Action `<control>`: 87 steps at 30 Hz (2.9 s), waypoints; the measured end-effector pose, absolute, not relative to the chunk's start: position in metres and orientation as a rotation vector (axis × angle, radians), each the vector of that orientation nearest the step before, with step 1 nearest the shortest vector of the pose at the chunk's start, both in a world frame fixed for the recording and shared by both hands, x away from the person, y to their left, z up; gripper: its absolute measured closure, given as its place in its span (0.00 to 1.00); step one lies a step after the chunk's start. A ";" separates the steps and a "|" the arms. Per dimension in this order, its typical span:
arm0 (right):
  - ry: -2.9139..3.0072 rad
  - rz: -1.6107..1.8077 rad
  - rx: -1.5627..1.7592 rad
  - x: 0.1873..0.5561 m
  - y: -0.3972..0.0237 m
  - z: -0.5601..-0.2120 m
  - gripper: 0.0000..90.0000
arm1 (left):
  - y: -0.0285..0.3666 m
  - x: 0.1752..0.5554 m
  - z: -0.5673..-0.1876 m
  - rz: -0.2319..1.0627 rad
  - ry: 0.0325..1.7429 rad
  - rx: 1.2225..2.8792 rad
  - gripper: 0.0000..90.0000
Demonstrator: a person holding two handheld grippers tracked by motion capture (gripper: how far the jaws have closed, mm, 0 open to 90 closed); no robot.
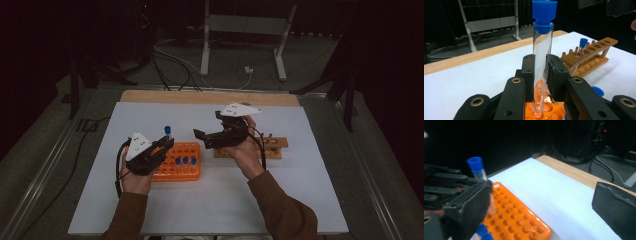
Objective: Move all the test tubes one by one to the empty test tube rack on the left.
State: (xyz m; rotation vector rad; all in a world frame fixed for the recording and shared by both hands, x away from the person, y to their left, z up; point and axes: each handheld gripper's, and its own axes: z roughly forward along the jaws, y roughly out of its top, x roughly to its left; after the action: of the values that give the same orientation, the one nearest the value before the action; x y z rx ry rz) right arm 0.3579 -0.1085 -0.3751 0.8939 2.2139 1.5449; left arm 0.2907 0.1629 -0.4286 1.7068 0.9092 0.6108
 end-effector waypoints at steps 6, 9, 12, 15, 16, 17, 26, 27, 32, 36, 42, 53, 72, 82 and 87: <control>2.197 1.528 0.928 0.360 -0.123 -0.384 0.00 | 0.167 0.286 -0.435 0.580 0.912 1.711 0.87; 2.193 1.514 0.934 0.359 -0.129 -0.386 0.00 | 0.169 0.283 -0.438 0.568 0.915 1.712 0.87; 2.184 1.506 0.939 0.358 -0.136 -0.388 0.00 | 0.169 0.280 -0.441 0.560 0.916 1.712 0.87; 2.176 1.504 0.944 0.357 -0.142 -0.389 0.00 | 0.170 0.277 -0.443 0.553 0.914 1.718 0.87; 2.174 1.502 0.947 0.357 -0.144 -0.389 0.00 | 0.170 0.277 -0.444 0.552 0.914 1.718 0.87; 2.173 1.499 0.951 0.356 -0.146 -0.390 0.00 | 0.170 0.276 -0.446 0.549 0.913 1.723 0.87; 2.153 1.491 0.974 0.353 -0.163 -0.394 0.00 | 0.169 0.270 -0.457 0.526 0.919 1.751 0.87; 2.152 1.492 0.977 0.353 -0.164 -0.394 0.00 | 0.169 0.269 -0.458 0.527 0.918 1.757 0.87; 2.143 1.483 0.986 0.350 -0.172 -0.397 0.00 | 0.172 0.269 -0.462 0.530 0.930 1.766 0.87; 2.131 1.480 0.998 0.349 -0.179 -0.398 0.00 | 0.171 0.269 -0.466 0.526 0.932 1.772 0.87; 2.123 1.474 1.016 0.346 -0.188 -0.402 0.00 | 0.167 0.270 -0.470 0.522 0.919 1.785 0.87; 2.110 1.450 1.051 0.344 -0.204 -0.411 0.00 | 0.164 0.270 -0.478 0.516 0.929 1.814 0.87; 2.088 1.459 1.100 0.341 -0.219 -0.424 0.00 | 0.157 0.270 -0.489 0.518 0.959 1.937 0.87; 2.090 1.458 1.103 0.342 -0.215 -0.426 0.00 | 0.155 0.271 -0.494 0.524 0.967 1.985 0.87; 2.099 1.437 1.087 0.344 -0.211 -0.429 0.00 | 0.155 0.271 -0.494 0.521 0.975 1.982 0.87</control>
State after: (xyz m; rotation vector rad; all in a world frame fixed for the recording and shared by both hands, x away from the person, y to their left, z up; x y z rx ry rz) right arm 0.3438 -0.2107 -0.4285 1.0871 2.0995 1.4366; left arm 0.2705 0.1546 -0.4938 1.9822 0.9746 0.5209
